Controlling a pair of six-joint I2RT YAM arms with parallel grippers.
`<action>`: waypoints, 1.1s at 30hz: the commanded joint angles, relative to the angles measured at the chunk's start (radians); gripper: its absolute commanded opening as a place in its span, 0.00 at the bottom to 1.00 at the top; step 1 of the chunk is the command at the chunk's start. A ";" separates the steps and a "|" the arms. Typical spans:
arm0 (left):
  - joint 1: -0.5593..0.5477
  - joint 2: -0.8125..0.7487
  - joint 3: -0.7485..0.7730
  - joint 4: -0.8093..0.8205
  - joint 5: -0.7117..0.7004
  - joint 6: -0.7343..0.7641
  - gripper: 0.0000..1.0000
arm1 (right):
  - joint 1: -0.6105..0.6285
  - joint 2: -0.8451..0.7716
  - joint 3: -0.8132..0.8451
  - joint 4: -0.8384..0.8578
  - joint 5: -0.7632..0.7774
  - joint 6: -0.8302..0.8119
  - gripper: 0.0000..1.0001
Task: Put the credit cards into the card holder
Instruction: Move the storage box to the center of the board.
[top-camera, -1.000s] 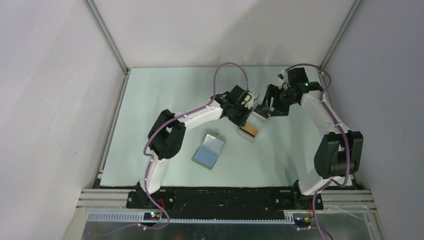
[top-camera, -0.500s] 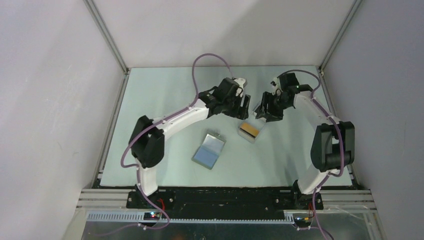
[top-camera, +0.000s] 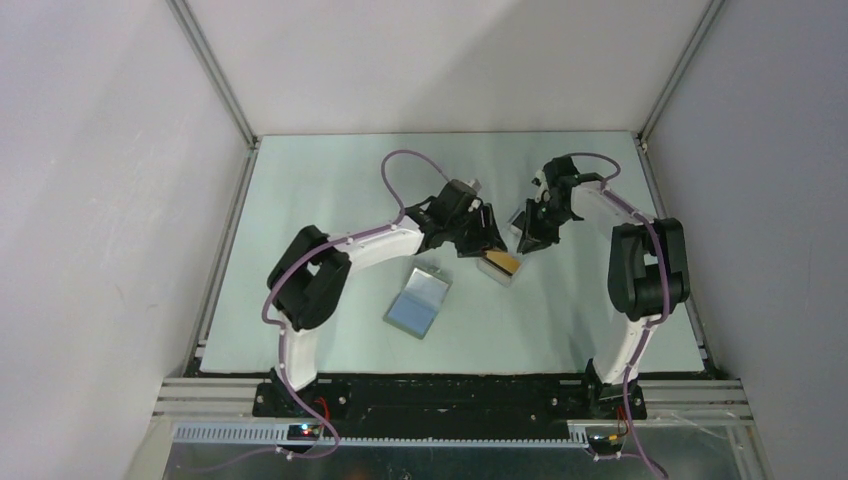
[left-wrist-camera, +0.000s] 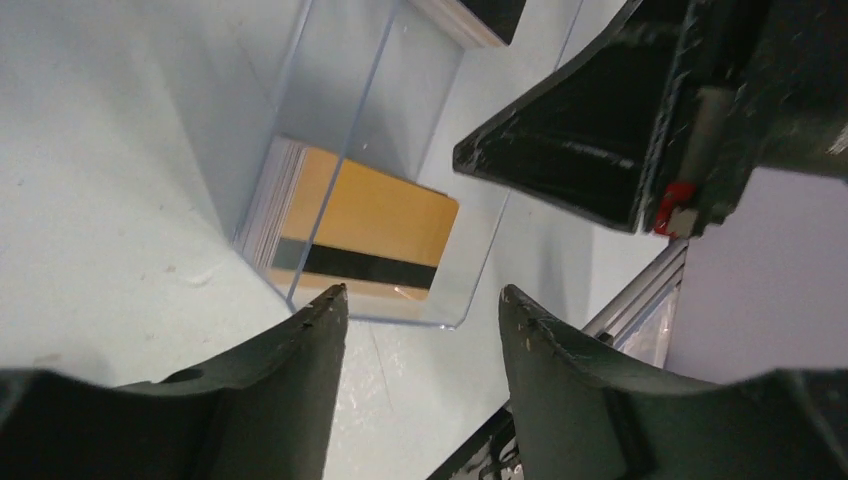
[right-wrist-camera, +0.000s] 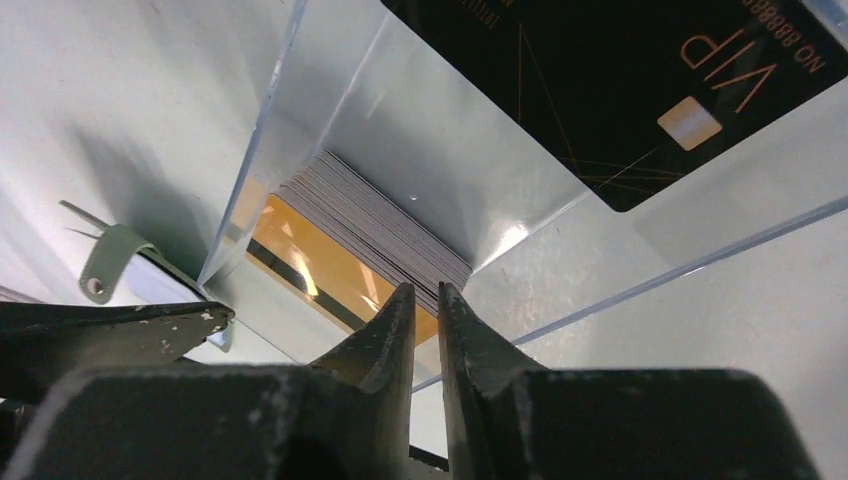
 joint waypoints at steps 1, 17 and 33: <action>0.017 0.029 -0.017 0.153 0.028 -0.087 0.58 | 0.022 -0.001 0.031 -0.103 0.103 -0.020 0.17; 0.064 0.011 0.045 0.119 0.043 0.069 0.51 | 0.061 -0.155 -0.029 -0.138 0.125 0.044 0.17; -0.003 -0.223 -0.058 -0.037 -0.143 0.232 0.66 | 0.035 -0.214 -0.011 -0.125 0.374 0.052 0.47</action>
